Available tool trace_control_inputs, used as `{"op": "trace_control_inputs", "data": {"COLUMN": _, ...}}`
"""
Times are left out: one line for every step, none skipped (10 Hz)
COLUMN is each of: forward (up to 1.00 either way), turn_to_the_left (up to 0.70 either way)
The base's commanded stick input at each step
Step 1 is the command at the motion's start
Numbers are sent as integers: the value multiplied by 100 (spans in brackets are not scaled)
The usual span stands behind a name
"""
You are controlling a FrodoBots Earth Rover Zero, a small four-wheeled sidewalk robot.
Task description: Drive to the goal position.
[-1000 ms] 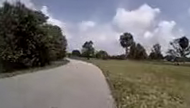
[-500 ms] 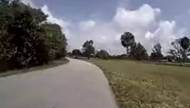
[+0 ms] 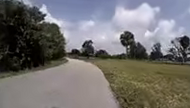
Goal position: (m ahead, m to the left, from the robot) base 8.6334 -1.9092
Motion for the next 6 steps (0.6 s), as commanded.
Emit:
{"op": "trace_control_inputs", "data": {"forward": 85, "turn_to_the_left": 0}}
{"op": "trace_control_inputs", "data": {"forward": 85, "turn_to_the_left": 0}}
{"op": "trace_control_inputs", "data": {"forward": 85, "turn_to_the_left": 0}}
{"op": "trace_control_inputs", "data": {"forward": 85, "turn_to_the_left": 0}}
{"op": "trace_control_inputs", "data": {"forward": 85, "turn_to_the_left": 0}}
{"op": "trace_control_inputs", "data": {"forward": 85, "turn_to_the_left": 0}}
